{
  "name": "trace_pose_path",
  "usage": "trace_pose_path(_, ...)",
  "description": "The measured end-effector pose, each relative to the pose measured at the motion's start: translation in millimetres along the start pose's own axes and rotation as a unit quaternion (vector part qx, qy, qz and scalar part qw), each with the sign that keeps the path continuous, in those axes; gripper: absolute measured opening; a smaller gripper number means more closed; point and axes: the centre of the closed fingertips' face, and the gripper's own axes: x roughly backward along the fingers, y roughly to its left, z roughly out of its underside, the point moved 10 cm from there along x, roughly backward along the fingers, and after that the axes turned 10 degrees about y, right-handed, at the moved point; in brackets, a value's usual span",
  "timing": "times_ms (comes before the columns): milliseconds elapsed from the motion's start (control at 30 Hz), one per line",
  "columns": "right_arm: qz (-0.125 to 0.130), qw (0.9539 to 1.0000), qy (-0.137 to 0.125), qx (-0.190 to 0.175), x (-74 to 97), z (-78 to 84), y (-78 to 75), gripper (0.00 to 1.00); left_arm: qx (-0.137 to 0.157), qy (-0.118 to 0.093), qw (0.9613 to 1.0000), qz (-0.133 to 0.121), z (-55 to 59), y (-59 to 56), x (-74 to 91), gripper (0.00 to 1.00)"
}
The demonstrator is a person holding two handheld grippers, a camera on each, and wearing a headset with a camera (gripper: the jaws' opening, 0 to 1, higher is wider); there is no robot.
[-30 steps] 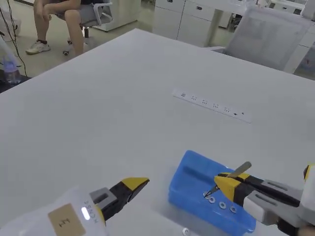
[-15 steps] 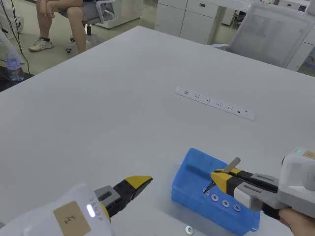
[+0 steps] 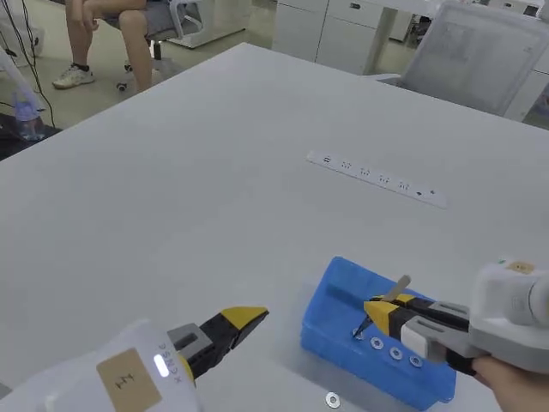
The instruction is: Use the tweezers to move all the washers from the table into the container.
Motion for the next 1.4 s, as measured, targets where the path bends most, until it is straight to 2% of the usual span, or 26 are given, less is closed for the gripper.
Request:
trace_pose_path(233, -0.002, 0.9999, -0.002, 0.012, 3.6, -1.6, 3.5, 0.04, 0.000, 0.001, 1.0000, 0.000, 0.3, 0.1, -0.3, 0.58)
trace_pose_path(533, -0.007, 0.9993, -0.020, 0.031, 26.1, -10.2, 13.9, 0.03, -0.002, 0.003, 1.0000, 0.000, 0.9, 0.1, 0.4, 0.58)
trace_pose_path(933, -0.021, 0.9972, -0.040, 0.060, 49.2, -22.0, 38.1, 0.03, -0.003, 0.005, 1.0000, 0.002, 1.0, -0.4, 0.9, 0.58)
trace_pose_path(1100, -0.037, 0.9967, -0.042, 0.058, 50.6, -18.5, 45.4, 0.03, -0.004, 0.006, 1.0000, 0.003, 1.2, -0.5, 0.9, 0.58)
trace_pose_path(1400, -0.058, 0.9963, -0.031, 0.056, 45.4, -5.3, 57.1, 0.03, -0.005, 0.008, 0.9999, 0.005, 1.9, -0.7, 0.9, 0.58)
